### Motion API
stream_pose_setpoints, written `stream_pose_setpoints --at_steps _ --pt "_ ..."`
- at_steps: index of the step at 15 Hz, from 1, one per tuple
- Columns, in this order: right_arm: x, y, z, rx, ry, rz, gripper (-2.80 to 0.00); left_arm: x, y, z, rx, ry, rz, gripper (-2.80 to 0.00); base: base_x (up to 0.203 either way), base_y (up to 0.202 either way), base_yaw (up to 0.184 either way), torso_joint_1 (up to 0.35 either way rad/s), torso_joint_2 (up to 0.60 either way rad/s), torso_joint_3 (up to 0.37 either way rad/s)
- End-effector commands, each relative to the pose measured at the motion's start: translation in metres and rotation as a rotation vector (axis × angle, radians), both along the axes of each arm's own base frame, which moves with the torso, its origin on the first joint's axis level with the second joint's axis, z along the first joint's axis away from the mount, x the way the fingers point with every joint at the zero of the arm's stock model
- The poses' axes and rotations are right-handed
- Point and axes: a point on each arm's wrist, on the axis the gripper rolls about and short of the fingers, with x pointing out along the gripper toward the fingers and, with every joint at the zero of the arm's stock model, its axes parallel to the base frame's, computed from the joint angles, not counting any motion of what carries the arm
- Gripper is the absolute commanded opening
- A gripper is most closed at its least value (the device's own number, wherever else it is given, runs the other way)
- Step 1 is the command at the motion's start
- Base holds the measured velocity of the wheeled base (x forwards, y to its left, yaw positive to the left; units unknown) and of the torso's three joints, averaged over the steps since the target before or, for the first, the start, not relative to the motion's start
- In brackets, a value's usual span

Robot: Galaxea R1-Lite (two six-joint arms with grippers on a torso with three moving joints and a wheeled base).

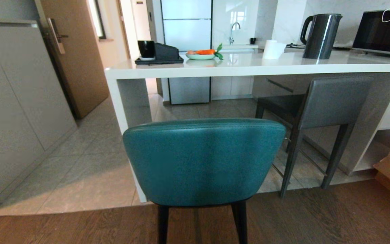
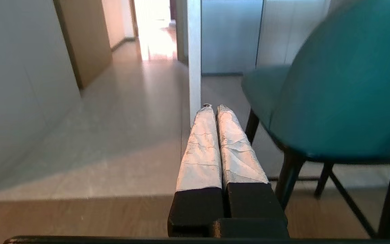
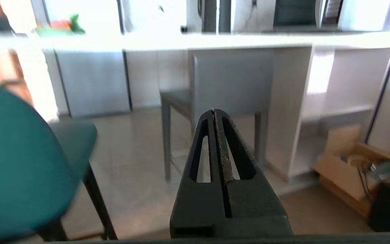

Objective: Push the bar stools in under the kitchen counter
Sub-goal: Pull the gray chair out from under the dining table

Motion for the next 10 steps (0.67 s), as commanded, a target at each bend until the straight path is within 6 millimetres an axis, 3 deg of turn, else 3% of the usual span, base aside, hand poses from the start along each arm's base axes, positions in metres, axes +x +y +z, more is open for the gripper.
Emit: stream_pose_setpoints --at_steps 1,3,5,10 --pt "0.011 -0.001 -0.033 0.003 0.089 0.011 -2.8 0.008 0.0 -0.017 -0.002 0.051 0.002 -2.8 0.0 0.0 0.0 0.0 0.0 0.0" --pt "0.014 0.001 -0.052 0.011 0.126 0.132 -2.8 0.015 0.0 -0.034 0.001 0.094 0.001 -2.8 0.0 0.0 0.0 0.0 0.0 0.0" --pt "0.015 0.005 -0.056 0.029 0.143 0.288 -2.8 0.019 -0.001 -0.044 -0.001 0.108 -0.047 -2.8 0.0 0.0 0.0 0.0 0.0 0.0" --pt "0.015 0.006 -0.056 -0.001 0.149 0.319 -2.8 0.019 -0.002 -0.045 -0.011 0.11 -0.088 -2.8 0.0 0.0 0.0 0.0 0.0 0.0"
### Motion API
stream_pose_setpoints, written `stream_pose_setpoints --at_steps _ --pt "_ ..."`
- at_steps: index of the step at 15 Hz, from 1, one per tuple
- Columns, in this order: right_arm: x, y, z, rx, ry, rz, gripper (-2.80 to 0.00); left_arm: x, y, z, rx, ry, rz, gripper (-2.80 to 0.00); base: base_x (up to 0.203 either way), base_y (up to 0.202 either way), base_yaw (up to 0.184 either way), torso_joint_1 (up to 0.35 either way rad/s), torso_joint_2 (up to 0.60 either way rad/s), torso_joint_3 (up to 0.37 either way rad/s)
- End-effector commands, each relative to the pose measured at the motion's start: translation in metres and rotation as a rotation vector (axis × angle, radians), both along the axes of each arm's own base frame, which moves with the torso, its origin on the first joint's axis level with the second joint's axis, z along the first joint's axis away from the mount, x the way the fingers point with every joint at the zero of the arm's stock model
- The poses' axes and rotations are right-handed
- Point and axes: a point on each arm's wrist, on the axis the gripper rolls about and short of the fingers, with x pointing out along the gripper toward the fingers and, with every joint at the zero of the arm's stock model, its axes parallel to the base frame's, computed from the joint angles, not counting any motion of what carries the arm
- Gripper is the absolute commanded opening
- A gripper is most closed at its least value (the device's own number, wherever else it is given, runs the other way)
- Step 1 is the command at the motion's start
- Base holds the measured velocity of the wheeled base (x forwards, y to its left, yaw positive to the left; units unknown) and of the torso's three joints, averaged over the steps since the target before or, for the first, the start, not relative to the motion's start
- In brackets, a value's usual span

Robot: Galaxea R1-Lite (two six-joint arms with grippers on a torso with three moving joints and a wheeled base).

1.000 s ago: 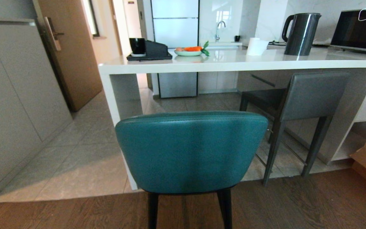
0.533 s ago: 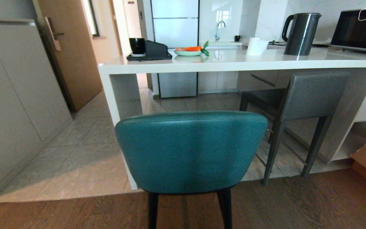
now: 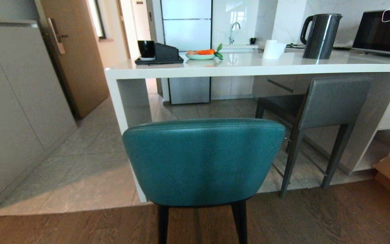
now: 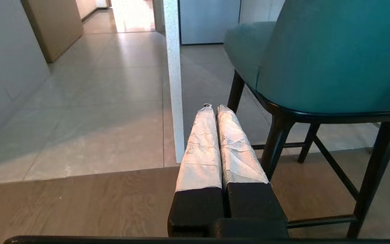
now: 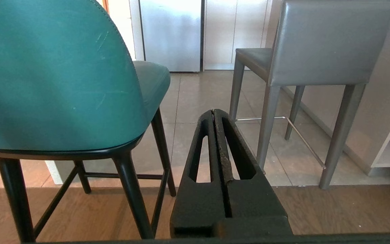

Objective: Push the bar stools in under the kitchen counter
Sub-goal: Pull the gray chair out from under the dining table

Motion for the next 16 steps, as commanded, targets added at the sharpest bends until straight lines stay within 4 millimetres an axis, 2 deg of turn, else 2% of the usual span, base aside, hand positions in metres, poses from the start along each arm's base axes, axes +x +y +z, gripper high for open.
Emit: stream_pose_setpoints --at_steps 1,5,7,9,11,13,15,16 --pt "0.001 0.0 -0.001 -0.009 0.007 0.006 -2.8 0.0 0.0 -0.001 -0.002 0.009 -0.002 -2.8 0.0 0.0 0.0 0.0 0.0 0.0" --pt "0.002 0.001 -0.008 -0.031 0.073 0.05 -2.8 0.0 0.0 -0.002 -0.003 0.022 -0.005 -2.8 0.0 0.0 0.0 0.0 0.0 0.0" --pt "0.0 0.002 0.0 -0.057 0.032 0.09 -2.8 0.0 0.0 -0.002 -0.006 0.022 -0.004 -2.8 0.0 0.0 0.0 0.0 0.0 0.0" --pt "-0.006 0.003 0.029 -0.053 -0.02 0.128 -2.8 0.0 0.0 -0.002 -0.025 0.023 -0.002 -2.8 0.0 0.0 0.0 0.0 0.0 0.0" --pt "-0.019 0.006 0.062 0.017 0.018 0.209 -2.8 0.0 0.0 -0.002 -0.039 0.024 0.002 -2.8 0.0 0.0 0.0 0.0 0.0 0.0" --pt "-0.035 0.009 0.077 0.079 0.146 0.294 -2.8 0.0 0.0 -0.002 -0.039 0.024 0.003 -2.8 0.0 0.0 0.0 0.0 0.0 0.0" --pt "-0.036 0.006 0.089 0.066 0.154 0.384 -2.8 0.0 0.0 -0.002 -0.039 0.024 0.003 -2.8 0.0 0.0 0.0 0.0 0.0 0.0" --pt "-0.035 0.003 0.091 0.068 0.156 0.357 -2.8 0.0 0.0 -0.002 -0.039 0.024 0.003 -2.8 0.0 0.0 0.0 0.0 0.0 0.0"
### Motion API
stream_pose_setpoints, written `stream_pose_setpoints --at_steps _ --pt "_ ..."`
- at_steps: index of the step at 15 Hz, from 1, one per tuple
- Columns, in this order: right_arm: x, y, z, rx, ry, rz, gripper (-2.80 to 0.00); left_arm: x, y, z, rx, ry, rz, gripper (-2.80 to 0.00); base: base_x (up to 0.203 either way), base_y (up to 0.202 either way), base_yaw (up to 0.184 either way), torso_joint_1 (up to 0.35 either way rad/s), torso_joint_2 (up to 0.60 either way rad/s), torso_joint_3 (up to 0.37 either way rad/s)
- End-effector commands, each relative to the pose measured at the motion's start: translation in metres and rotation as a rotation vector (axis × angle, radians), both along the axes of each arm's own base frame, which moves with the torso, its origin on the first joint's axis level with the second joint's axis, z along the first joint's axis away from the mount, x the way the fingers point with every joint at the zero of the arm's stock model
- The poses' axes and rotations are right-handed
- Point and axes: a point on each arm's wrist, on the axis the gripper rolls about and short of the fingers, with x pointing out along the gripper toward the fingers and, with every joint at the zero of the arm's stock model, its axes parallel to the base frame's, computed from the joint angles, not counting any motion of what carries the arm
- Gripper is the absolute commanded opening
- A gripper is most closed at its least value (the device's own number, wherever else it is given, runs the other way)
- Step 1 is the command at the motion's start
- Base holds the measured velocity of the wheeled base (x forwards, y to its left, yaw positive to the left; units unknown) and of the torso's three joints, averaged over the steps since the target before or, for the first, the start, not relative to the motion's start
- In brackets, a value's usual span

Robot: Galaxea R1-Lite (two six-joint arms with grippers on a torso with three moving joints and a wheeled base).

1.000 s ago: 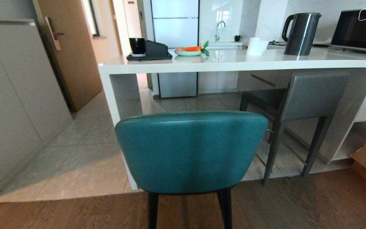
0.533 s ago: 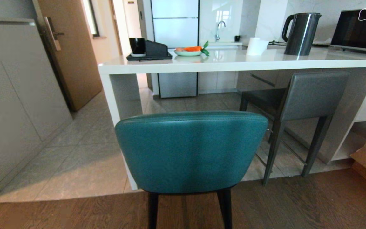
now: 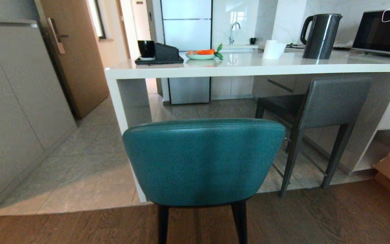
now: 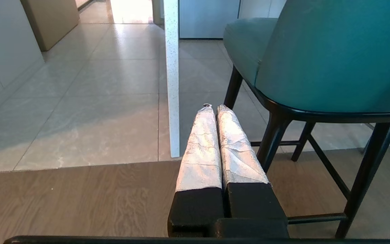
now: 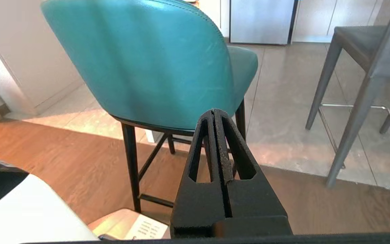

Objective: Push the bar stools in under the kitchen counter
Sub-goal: Pull the gray chair out from under the dining table

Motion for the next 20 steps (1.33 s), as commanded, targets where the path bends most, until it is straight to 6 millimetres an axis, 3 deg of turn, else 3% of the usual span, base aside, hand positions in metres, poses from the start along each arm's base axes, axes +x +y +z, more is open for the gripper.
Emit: stream_pose_setpoints --at_steps 1,5,9,10,13,20 --pt "-0.001 -0.003 0.003 -0.003 0.005 -0.004 -2.8 0.0 0.0 0.0 -0.002 0.001 0.0 -2.8 0.0 0.0 0.0 0.0 0.0 0.0" --pt "-0.034 -0.005 -0.056 -0.054 -0.053 -0.154 -2.8 0.0 0.0 0.0 -0.002 0.001 0.001 -2.8 0.0 0.0 0.0 0.0 0.0 0.0" --pt "0.007 -0.007 -0.126 -0.181 0.045 -0.297 -2.8 0.0 0.0 0.0 -0.001 -0.002 -0.002 -2.8 0.0 0.0 0.0 0.0 0.0 0.0" --pt "0.01 -0.008 -0.134 -0.202 0.045 -0.314 -2.8 0.0 0.0 0.0 0.0 -0.002 0.0 -2.8 0.0 0.0 0.0 0.0 0.0 0.0" --pt "0.013 -0.01 -0.133 -0.166 0.005 -0.419 -2.8 0.0 0.0 -0.001 -0.019 0.008 0.002 -2.8 0.0 0.0 0.0 0.0 0.0 0.0" --pt "0.013 -0.01 -0.132 -0.056 0.025 -0.442 -2.8 0.0 0.0 0.0 -0.035 0.0 0.0 -2.8 0.0 0.0 0.0 0.0 0.0 0.0"
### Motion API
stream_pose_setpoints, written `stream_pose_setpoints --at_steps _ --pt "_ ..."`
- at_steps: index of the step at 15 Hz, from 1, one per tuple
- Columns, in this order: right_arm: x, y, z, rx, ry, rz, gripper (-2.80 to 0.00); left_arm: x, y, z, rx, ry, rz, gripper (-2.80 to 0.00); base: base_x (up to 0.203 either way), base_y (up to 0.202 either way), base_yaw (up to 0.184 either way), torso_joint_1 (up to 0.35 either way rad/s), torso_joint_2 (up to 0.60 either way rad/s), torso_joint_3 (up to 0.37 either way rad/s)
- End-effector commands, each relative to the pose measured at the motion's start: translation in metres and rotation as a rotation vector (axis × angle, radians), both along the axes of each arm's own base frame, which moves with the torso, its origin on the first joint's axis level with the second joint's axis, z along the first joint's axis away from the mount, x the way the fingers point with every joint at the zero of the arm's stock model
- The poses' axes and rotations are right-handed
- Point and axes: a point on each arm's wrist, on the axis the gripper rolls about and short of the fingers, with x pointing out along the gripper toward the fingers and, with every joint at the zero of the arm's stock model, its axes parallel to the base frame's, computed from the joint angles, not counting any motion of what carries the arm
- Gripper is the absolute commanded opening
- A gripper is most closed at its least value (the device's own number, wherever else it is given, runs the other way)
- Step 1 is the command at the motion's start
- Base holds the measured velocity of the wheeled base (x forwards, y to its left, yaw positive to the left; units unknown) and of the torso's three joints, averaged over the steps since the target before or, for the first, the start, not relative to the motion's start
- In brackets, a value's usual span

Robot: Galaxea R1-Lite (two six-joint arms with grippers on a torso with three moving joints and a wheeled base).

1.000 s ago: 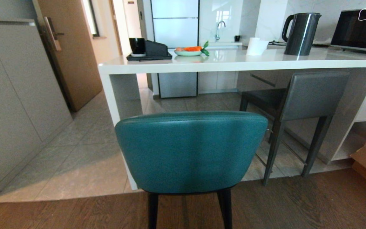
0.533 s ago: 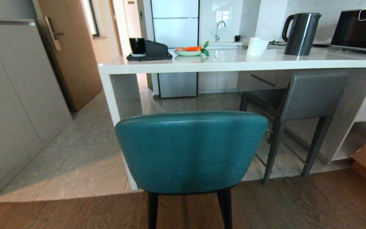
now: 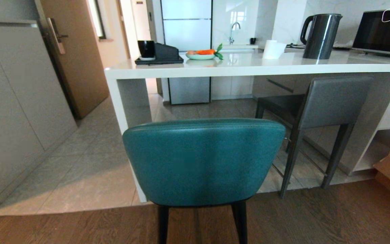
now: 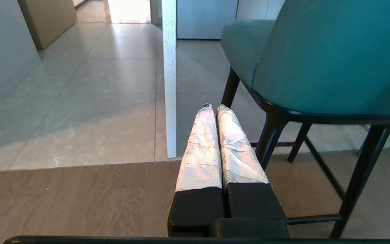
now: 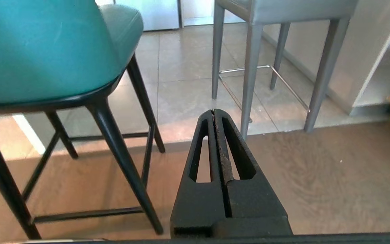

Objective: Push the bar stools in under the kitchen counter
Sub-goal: Pull the gray chair out from under the dining table

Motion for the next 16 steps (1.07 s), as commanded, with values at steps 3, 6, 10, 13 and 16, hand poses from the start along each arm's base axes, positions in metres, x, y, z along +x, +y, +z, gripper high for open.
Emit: stream_pose_setpoints --at_steps 3,6,10,13,16 --pt "0.0004 -0.0002 -0.0013 0.006 0.005 -0.007 -2.8 0.0006 0.0006 -0.0014 -0.106 0.013 0.023 -2.8 0.0 0.0 0.0 0.0 0.0 0.0" --pt "0.0003 -0.0002 -0.0012 0.014 0.002 -0.011 -2.8 0.0007 0.0014 -0.0023 -0.155 0.019 0.055 -2.8 0.0 0.0 0.0 0.0 0.0 0.0" --pt "0.0003 -0.0002 -0.0012 0.014 0.002 -0.011 -2.8 -0.0001 0.0007 0.0003 0.08 0.001 0.038 -2.8 0.0 0.0 0.0 0.0 0.0 0.0" --pt "0.0003 -0.0002 -0.0012 0.014 0.002 -0.011 -2.8 0.0005 0.0005 -0.0053 0.285 0.033 0.029 -2.8 0.0 0.0 0.0 0.0 0.0 0.0" --pt "0.0004 -0.0003 -0.0012 0.015 0.003 -0.012 -2.8 0.0008 0.0008 -0.0063 0.109 0.047 0.037 -2.8 0.0 0.0 0.0 0.0 0.0 0.0"
